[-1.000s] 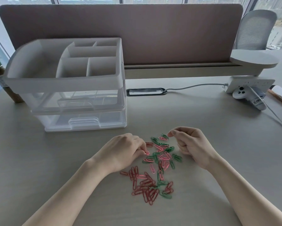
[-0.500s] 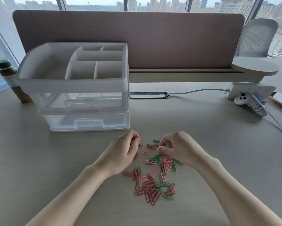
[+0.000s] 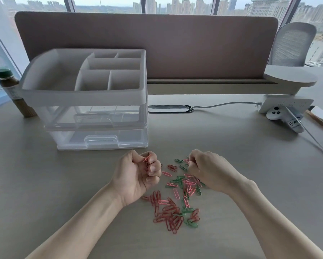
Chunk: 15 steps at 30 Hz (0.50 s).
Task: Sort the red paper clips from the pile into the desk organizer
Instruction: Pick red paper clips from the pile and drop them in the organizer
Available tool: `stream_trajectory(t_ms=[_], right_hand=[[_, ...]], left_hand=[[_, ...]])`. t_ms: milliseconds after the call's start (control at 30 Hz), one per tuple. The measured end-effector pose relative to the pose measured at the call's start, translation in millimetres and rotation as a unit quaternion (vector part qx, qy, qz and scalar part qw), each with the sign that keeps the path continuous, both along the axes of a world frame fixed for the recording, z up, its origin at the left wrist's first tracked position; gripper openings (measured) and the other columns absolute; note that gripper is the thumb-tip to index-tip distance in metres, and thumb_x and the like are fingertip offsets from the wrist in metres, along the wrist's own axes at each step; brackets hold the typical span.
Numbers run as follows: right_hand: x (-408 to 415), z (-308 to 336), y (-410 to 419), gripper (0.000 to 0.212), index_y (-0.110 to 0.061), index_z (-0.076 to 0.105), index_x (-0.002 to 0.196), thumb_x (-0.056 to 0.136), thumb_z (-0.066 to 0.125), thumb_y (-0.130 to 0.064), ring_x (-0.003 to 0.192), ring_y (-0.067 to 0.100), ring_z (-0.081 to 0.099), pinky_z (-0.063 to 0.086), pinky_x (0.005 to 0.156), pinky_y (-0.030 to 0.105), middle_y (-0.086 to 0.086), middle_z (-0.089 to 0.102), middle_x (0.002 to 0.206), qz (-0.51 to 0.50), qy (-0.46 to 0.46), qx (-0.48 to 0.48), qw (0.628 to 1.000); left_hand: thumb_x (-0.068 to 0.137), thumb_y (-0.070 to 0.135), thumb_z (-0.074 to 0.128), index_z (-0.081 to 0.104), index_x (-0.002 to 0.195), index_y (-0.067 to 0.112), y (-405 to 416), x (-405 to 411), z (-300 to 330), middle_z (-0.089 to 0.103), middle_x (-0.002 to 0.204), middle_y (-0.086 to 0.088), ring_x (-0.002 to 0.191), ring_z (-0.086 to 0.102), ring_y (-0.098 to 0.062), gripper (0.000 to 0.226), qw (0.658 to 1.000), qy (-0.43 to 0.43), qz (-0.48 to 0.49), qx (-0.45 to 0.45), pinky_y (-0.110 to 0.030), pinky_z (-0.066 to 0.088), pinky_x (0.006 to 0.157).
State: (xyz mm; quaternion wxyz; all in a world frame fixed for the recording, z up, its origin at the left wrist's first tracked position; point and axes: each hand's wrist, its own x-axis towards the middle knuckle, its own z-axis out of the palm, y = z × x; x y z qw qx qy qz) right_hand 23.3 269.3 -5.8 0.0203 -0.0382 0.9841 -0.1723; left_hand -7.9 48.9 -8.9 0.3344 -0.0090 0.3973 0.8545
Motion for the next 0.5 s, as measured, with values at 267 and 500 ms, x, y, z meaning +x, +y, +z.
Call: stream_trajectory(t_ms=[267,500], right_hand=[[2,-11,19,0.02,-0.011,0.043,0.081,0.094,0.043,0.005,0.051,0.013,0.026,0.023,0.04,0.021,0.014,0.044,0.069,-0.103,-0.096,-0.614,0.777],[-1,-12,25,0.027,-0.002,0.057,0.107,0.091,0.037,0.006,0.051,0.011,0.028,0.018,0.038,0.02,0.007,0.044,0.069,-0.11,-0.137,-0.75,0.638]], left_hand=[[0.083,0.021,0.041,0.046,0.064,0.011,2,-2,-3,0.037,0.058,-0.004,0.053,0.026,-0.013,0.023,1.0,-0.02,-0.022,-0.01,-0.022,0.02,0.044],[0.078,0.008,0.035,0.053,0.069,0.006,1,-2,-5,0.042,0.058,-0.007,0.05,0.031,-0.013,0.021,0.999,-0.035,-0.011,0.009,-0.02,0.027,0.041]])
